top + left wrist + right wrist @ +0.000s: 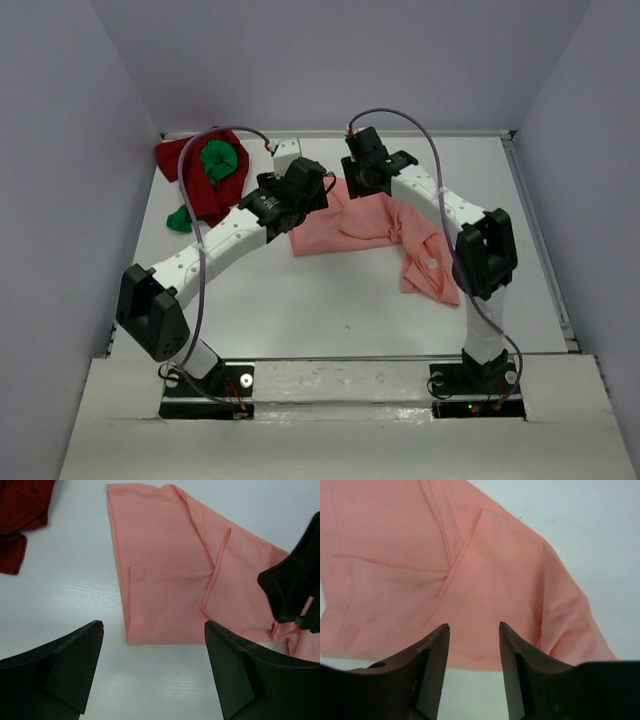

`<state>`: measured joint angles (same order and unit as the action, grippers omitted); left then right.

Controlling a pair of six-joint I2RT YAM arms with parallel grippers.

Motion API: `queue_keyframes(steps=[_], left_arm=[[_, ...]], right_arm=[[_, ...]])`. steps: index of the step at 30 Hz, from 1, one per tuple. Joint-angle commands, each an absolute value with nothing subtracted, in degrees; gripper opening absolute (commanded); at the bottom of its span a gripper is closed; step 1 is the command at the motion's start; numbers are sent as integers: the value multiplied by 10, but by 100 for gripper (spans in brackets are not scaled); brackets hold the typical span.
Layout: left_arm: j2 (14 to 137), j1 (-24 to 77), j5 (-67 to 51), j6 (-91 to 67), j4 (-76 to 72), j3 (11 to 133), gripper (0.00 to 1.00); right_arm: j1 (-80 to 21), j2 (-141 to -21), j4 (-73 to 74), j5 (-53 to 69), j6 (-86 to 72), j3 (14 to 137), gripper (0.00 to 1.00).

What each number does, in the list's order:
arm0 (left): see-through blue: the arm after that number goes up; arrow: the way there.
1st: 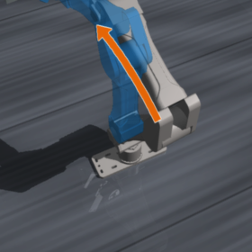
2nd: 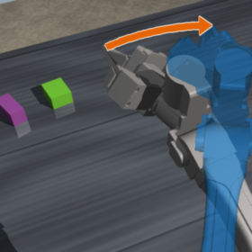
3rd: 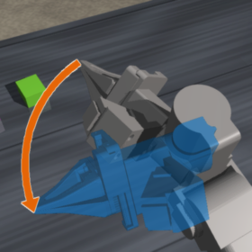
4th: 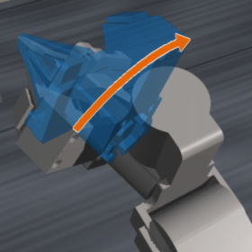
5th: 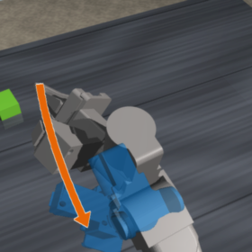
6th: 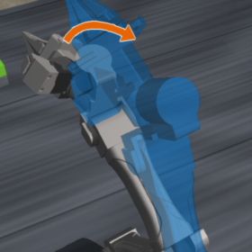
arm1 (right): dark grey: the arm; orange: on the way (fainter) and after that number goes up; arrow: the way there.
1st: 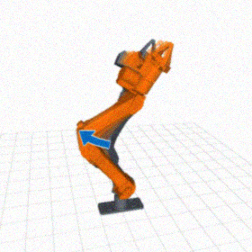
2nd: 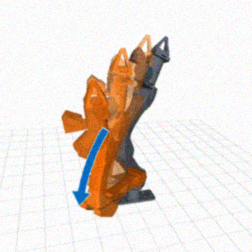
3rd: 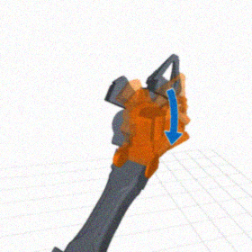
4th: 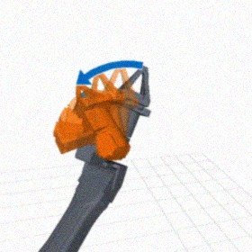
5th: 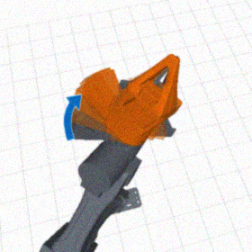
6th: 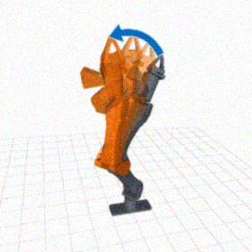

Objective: Fold and stack the t-shirts
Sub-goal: Move the tshirt to the center of the board

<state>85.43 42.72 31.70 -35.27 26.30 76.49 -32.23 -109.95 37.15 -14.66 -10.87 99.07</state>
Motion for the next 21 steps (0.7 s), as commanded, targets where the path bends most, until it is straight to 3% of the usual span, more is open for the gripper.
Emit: queue_keyframes(steps=[1, 5, 9, 21], left_arm=[[883, 380, 303, -313, 237, 817, 92], [904, 330, 268, -310, 222, 830, 92], [920, 291, 244, -300, 206, 835, 92], [936, 245, 187, -287, 188, 841, 92]], right_arm=[[-313, -1199, 406, -147, -66, 1122, 44], [-300, -1290, 447, -131, -55, 1274, 34], [-275, -1353, 487, -93, -54, 1395, 33], [-243, -1394, 486, -33, -24, 1367, 35]])
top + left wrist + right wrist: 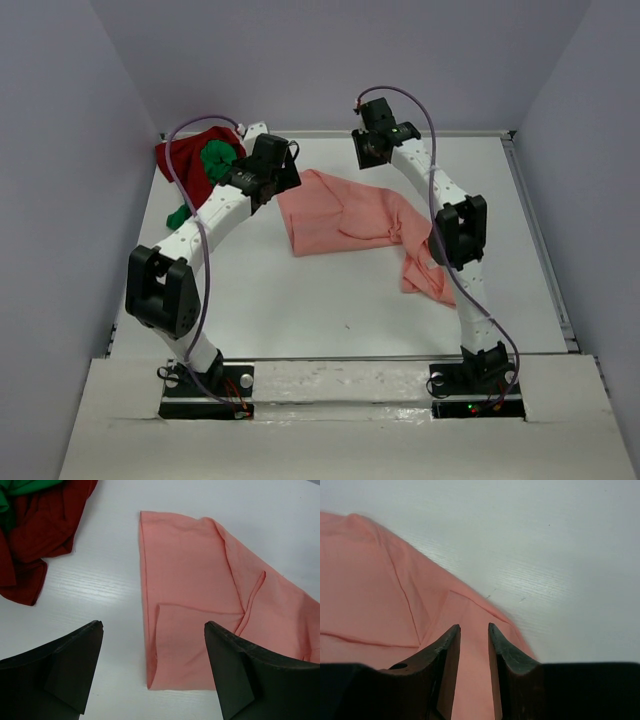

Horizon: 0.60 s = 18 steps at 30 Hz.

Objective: Fold and stack the t-shirts
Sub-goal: Move the tshirt to the center of the board

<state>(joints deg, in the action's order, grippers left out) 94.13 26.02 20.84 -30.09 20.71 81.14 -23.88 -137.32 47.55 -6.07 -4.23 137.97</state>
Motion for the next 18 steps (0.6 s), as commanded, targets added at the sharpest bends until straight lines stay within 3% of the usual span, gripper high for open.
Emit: queue_keyframes(steps=[1, 18], left_arm=[[938, 242, 184, -286, 186, 843, 92], [1104, 198, 94, -257, 182, 968, 92]], right_arm=[[-243, -1397, 485, -25, -24, 1365, 35], [-243, -1441, 476, 18, -26, 1371, 36]])
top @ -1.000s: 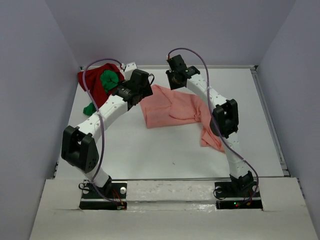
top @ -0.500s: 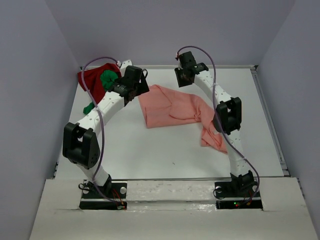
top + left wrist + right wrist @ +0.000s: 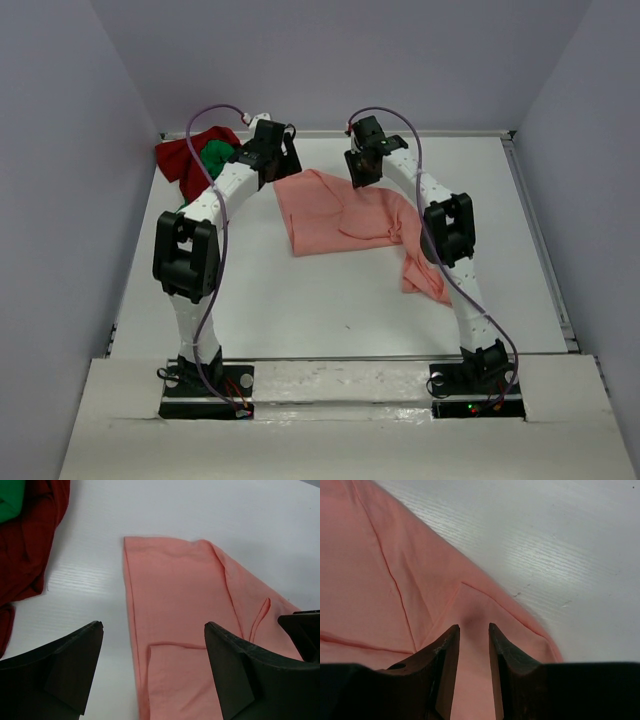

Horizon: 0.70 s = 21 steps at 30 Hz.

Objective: Fold and stack the t-shirts
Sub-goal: Move the tshirt to the center of the board

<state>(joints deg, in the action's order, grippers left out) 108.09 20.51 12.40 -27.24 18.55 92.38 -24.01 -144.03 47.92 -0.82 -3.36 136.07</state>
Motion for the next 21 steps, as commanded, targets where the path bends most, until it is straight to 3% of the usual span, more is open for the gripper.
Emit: queue_keyframes(steps=[1, 11, 21], left_arm=[[1111, 197, 88, -257, 183, 972, 92], [1159, 186, 73, -254, 166, 991, 92], [1163, 184, 55, -258, 149, 980, 91]], right_arm=[[-243, -1441, 477, 19, -24, 1371, 36], [-243, -1454, 480, 54, -6, 1392, 48], [-243, -1474, 453, 67, 20, 1413, 47]])
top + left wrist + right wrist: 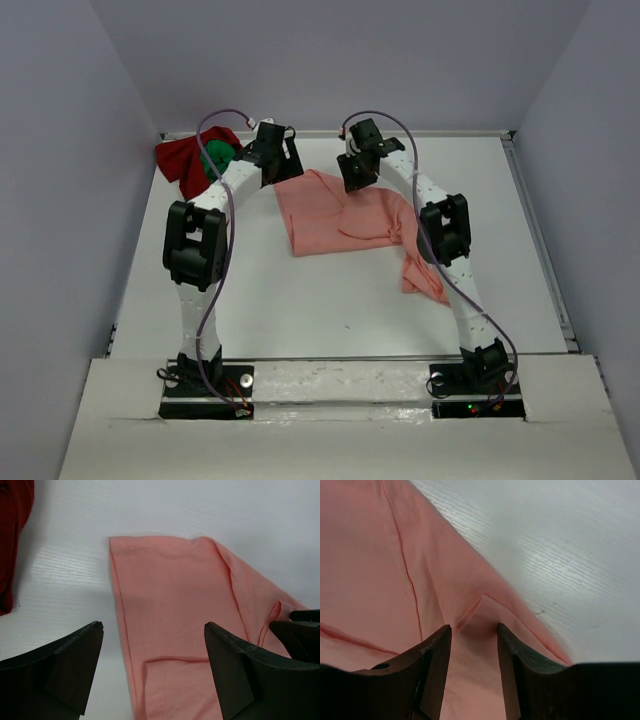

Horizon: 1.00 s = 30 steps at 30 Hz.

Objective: Fold and stack the t-shirts
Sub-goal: Move the tshirt to the center of the board

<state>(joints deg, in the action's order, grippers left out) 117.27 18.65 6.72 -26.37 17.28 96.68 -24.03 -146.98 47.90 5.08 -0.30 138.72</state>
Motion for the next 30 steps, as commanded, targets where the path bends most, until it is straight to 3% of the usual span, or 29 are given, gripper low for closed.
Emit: queue_keyframes(steps=[1, 9, 17, 27, 30], left_arm=[[1162, 185, 56, -258, 149, 979, 91], [1158, 185, 52, -256, 146, 976, 92], [1156, 185, 48, -260, 139, 967, 92], [1176, 184, 70, -251, 141, 978, 92], [1200, 176, 83, -248, 154, 1006, 92]], right_arm=[[-243, -1475, 442, 66, 23, 1412, 47], [-243, -1487, 421, 40, 21, 1408, 46], [-243, -1486, 416, 15, 23, 1407, 23], [-243, -1455, 410, -34, 12, 1410, 3], [-243, -1428, 410, -53, 13, 1403, 2]])
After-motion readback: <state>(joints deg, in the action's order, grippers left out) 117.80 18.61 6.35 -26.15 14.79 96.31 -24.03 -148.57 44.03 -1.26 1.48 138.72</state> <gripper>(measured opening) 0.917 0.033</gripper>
